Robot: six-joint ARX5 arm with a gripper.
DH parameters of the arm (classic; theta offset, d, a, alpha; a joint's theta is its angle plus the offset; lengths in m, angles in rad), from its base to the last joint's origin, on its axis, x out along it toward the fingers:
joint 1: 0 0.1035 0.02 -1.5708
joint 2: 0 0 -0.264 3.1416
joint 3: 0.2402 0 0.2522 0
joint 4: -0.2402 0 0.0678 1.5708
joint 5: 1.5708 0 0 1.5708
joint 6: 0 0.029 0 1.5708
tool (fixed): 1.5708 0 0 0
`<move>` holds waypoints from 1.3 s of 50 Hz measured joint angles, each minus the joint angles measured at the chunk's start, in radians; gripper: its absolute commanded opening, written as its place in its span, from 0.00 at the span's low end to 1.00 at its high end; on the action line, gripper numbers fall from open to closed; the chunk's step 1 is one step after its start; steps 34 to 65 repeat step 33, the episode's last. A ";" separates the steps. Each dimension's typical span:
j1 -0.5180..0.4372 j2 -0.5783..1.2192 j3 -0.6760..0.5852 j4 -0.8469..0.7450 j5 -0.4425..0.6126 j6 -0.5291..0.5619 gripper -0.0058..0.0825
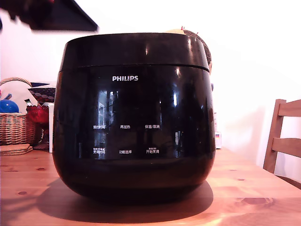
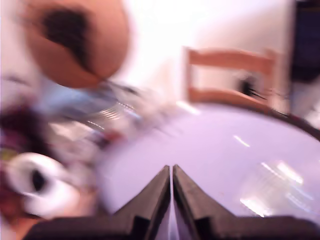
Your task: Close the rice cooker by pressing the lid down with medium force
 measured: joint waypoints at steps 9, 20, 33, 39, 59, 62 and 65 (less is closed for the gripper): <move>0.106 -0.070 0.037 -0.029 -0.055 0.023 0.04; 0.253 -0.139 0.037 -0.077 -0.113 0.023 0.04; 0.346 -0.209 0.037 -0.117 -0.114 0.023 0.04; 0.346 -0.209 0.037 -0.117 -0.114 0.023 0.04; 0.346 -0.209 0.037 -0.117 -0.114 0.023 0.04; 0.346 -0.209 0.037 -0.117 -0.114 0.023 0.04; 0.346 -0.209 0.037 -0.117 -0.114 0.023 0.04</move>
